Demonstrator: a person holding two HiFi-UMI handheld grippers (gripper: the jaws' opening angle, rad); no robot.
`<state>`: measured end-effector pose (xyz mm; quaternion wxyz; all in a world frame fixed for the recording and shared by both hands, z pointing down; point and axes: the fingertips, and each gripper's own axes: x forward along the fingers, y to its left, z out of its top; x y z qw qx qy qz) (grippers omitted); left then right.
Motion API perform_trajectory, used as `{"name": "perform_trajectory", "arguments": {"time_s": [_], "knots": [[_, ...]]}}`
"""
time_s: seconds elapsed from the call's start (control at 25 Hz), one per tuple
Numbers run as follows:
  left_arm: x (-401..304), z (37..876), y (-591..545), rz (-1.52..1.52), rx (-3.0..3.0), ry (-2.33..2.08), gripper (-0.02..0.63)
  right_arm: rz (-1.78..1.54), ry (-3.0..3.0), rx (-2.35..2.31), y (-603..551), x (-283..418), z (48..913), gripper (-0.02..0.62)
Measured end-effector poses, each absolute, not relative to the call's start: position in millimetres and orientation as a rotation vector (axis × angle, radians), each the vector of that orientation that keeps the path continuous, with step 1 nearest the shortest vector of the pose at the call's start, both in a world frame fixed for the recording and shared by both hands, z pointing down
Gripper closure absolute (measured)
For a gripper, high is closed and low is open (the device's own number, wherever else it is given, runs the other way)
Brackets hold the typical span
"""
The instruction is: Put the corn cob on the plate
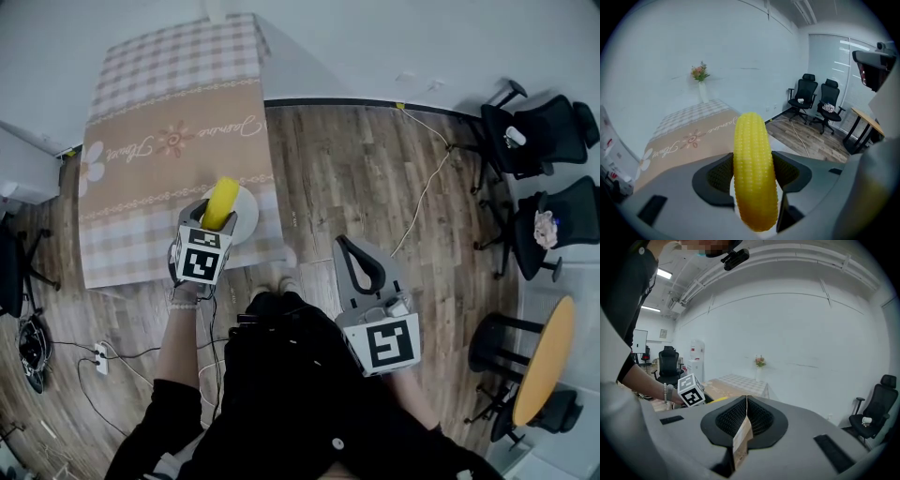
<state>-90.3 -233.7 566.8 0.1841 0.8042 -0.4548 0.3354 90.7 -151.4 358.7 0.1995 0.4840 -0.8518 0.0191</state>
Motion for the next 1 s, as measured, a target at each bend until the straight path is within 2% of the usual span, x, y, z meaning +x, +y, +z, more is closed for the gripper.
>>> {"name": "perform_trajectory", "arguments": {"time_s": [0.44, 1.0], "knots": [[-87.9, 614.1, -236.3, 1.212, 2.242, -1.18, 0.347, 0.081, -2.349, 1.366, -146.7, 97.4, 363.8, 0.554], [-85.1, 639.5, -237.3, 1.328, 2.207, -1.105, 0.347, 0.091, -2.338, 1.353, -144.5, 93.2, 368.9, 0.554]]}}
